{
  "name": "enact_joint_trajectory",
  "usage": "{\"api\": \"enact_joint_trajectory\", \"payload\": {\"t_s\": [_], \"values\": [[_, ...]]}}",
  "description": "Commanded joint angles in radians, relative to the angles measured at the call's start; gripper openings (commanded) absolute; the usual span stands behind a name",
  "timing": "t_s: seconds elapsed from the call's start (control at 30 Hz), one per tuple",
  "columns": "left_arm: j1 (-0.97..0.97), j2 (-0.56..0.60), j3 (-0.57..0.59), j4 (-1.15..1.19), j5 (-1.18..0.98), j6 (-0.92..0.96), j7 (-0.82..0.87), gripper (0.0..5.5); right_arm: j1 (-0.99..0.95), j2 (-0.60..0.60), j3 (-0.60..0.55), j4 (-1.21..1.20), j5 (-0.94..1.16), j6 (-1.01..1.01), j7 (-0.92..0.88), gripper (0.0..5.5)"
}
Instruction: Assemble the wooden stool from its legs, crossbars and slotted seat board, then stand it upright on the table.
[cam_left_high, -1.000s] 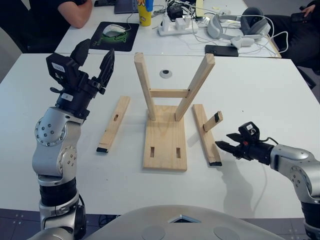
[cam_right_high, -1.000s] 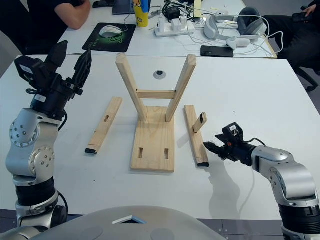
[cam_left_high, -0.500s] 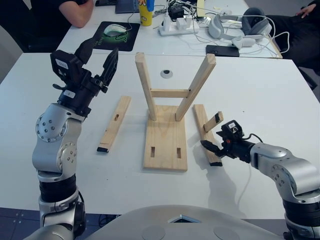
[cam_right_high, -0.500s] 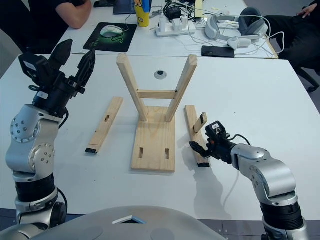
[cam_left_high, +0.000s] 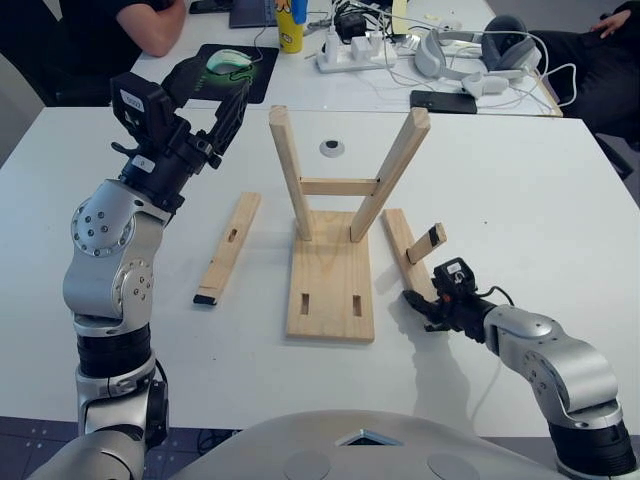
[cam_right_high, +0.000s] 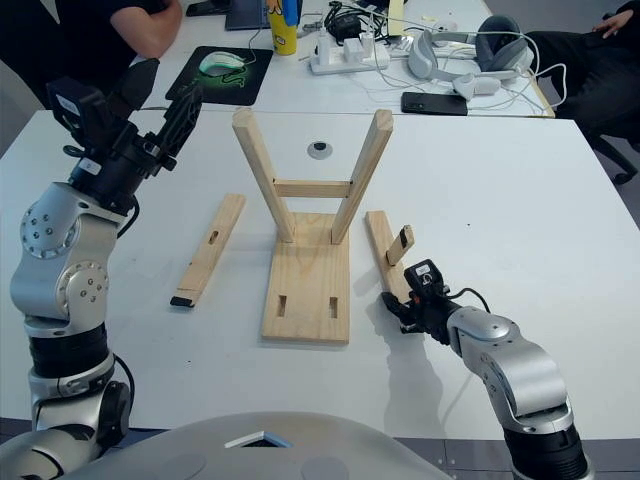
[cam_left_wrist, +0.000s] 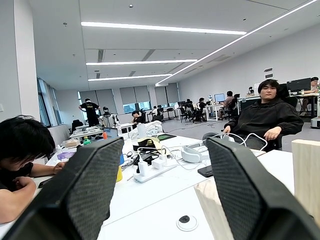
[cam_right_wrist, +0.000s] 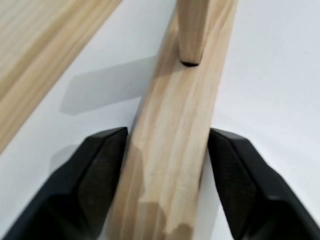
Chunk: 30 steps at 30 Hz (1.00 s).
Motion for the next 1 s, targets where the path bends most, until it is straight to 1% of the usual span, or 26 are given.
{"api": "enact_joint_trajectory", "payload": {"t_s": [0.03, 0.1, 0.17, 0.27, 0.4, 0.57, 0.6, 0.67, 0.77, 0.93, 1.0], "values": [[-0.026, 0.006, 0.002, 0.015, 0.009, -0.016, -0.004, 3.07, 0.006, -0.029, 0.016, 0.108, -0.067, -0.047, -0.010, 2.21], [-0.034, 0.010, 0.000, 0.027, 0.029, -0.021, 0.009, 3.07, 0.004, -0.044, 0.011, 0.153, -0.108, -0.133, -0.015, 2.07], [-0.043, 0.012, -0.002, 0.047, 0.059, -0.040, 0.021, 3.07, 0.004, -0.056, -0.008, 0.197, -0.137, -0.205, -0.014, 2.07], [-0.057, 0.014, 0.015, 0.089, 0.093, -0.061, 0.041, 3.07, -0.024, -0.039, -0.085, 0.292, -0.123, -0.281, 0.002, 2.07], [-0.071, 0.010, 0.055, 0.123, 0.079, -0.070, 0.052, 3.07, -0.180, 0.004, -0.159, 0.431, -0.099, -0.410, -0.002, 2.07], [-0.124, 0.011, 0.076, 0.168, 0.040, -0.079, 0.029, 3.07, -0.398, 0.078, -0.254, 0.501, -0.017, -0.517, -0.004, 2.07], [-0.135, 0.011, 0.080, 0.179, 0.031, -0.085, 0.022, 3.27, -0.444, 0.079, -0.267, 0.517, -0.009, -0.531, -0.007, 2.07], [-0.157, 0.010, 0.089, 0.201, -0.005, -0.084, -0.004, 3.42, -0.529, 0.090, -0.297, 0.534, 0.033, -0.538, -0.002, 2.07], [-0.193, 0.005, 0.104, 0.228, -0.070, -0.067, -0.038, 3.84, -0.609, 0.097, -0.324, 0.530, 0.077, -0.548, 0.010, 2.07], [-0.278, -0.009, 0.190, 0.288, -0.331, 0.077, -0.068, 4.54, -0.736, 0.126, -0.347, 0.492, 0.270, -0.479, 0.095, 2.07], [-0.319, -0.019, 0.228, 0.321, -0.504, 0.187, -0.085, 4.85, -0.769, 0.139, -0.367, 0.479, 0.365, -0.438, 0.115, 2.07]]}}
